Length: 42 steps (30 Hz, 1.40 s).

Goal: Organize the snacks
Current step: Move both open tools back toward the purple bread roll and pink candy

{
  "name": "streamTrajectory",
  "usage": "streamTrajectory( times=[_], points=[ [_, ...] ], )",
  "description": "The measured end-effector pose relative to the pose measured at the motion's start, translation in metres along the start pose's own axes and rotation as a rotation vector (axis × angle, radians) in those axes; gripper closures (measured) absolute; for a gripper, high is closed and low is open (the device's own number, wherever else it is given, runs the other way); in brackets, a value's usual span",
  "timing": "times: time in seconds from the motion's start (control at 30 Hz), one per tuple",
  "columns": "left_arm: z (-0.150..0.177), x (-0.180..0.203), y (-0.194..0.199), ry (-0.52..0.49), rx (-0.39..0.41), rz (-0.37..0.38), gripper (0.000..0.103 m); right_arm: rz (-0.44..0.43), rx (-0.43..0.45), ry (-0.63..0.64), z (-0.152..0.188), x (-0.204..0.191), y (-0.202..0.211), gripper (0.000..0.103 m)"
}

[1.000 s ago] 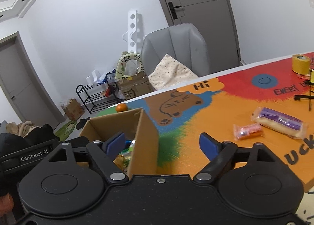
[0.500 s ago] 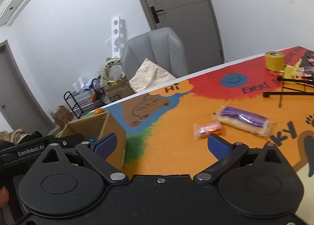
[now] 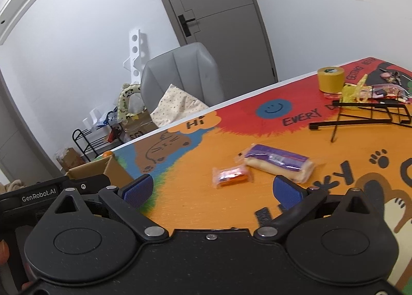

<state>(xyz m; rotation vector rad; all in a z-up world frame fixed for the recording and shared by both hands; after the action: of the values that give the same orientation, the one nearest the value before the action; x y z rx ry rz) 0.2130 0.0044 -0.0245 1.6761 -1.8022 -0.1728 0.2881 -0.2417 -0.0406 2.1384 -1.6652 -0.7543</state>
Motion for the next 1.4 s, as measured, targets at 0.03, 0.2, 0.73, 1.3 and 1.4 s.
streamTrajectory(
  times=[0.03, 0.2, 0.73, 1.3, 1.4],
  points=[
    [0.000, 0.003, -0.002, -0.004, -0.002, 0.002, 0.009, 0.002, 0.002, -0.003, 0.000, 0.004, 0.000, 0.001],
    [0.000, 0.017, -0.014, -0.020, -0.017, 0.014, 0.009, 0.017, 0.005, -0.016, -0.001, 0.020, -0.004, 0.001],
    [0.007, 0.040, -0.069, -0.032, -0.092, 0.041, 0.009, 0.038, -0.019, 0.013, -0.004, 0.054, -0.042, 0.001],
    [0.010, 0.058, -0.157, -0.042, -0.165, 0.033, 0.009, 0.019, -0.067, 0.071, -0.023, 0.081, -0.107, 0.017],
    [0.013, 0.061, -0.173, -0.043, -0.178, 0.034, 0.010, -0.001, -0.071, 0.089, -0.028, 0.084, -0.115, 0.018]
  ],
)
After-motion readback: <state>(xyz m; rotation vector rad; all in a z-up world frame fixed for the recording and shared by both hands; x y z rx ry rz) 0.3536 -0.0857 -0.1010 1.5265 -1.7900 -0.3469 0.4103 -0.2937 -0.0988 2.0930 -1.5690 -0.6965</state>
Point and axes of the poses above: each gripper's, at about its wrist camera, not at the fingertips, and y roughly against the way its jaws point, x to its right, z to its underside, the point moved 1 cm from there along -y, roughly the way its jaws point, and after that the axes turned 12 degrees about z, right-handed, at the moved point
